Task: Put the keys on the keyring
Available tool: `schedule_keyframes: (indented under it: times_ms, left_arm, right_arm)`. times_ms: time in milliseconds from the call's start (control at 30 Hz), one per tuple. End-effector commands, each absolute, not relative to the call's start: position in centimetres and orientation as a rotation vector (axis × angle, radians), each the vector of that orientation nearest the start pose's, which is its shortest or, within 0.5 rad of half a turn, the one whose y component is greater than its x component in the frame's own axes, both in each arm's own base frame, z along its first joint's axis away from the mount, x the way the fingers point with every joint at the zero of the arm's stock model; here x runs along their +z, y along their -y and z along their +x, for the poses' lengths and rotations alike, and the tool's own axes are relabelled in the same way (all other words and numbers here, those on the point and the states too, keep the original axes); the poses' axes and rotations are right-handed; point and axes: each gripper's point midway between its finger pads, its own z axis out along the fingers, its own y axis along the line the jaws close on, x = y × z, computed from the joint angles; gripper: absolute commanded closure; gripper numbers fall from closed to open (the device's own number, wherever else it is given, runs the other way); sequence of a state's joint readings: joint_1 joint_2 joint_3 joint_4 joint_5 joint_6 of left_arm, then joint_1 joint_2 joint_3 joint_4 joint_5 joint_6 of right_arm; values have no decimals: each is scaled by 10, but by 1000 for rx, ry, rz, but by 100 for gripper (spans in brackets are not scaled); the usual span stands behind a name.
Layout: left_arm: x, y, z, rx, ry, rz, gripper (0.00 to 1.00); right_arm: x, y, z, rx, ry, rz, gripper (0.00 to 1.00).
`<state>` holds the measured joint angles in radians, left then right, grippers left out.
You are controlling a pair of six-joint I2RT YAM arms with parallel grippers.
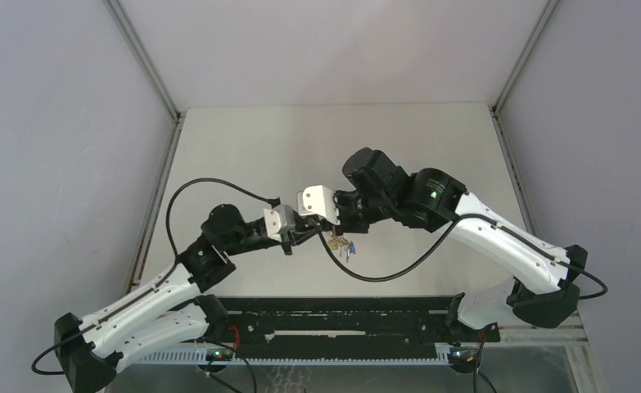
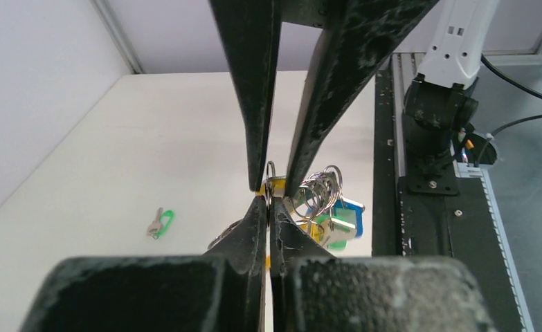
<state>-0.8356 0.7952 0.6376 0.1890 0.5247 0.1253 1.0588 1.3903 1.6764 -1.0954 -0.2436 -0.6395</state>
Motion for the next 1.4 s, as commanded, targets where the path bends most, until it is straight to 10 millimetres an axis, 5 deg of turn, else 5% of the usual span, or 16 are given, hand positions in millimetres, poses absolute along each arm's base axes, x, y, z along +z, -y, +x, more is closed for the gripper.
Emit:
schedule_keyframes:
  times_ms: [0, 267, 500, 1367]
  left_arm:
    - [330, 279, 153, -903, -1045, 985, 100]
    - [347, 270, 142, -927, -918, 919, 100]
    - [347, 274, 139, -951, -899, 937, 100]
    - [348, 279, 143, -933, -918, 980, 100]
  right_arm:
    - [339, -304, 149, 604, -1372, -1703, 78]
    - [365, -283, 142, 879, -1221, -1539, 70]
    - [369, -292, 137, 1032, -1189, -1530, 71]
    - [338, -312, 150, 1114, -1325, -1540, 75]
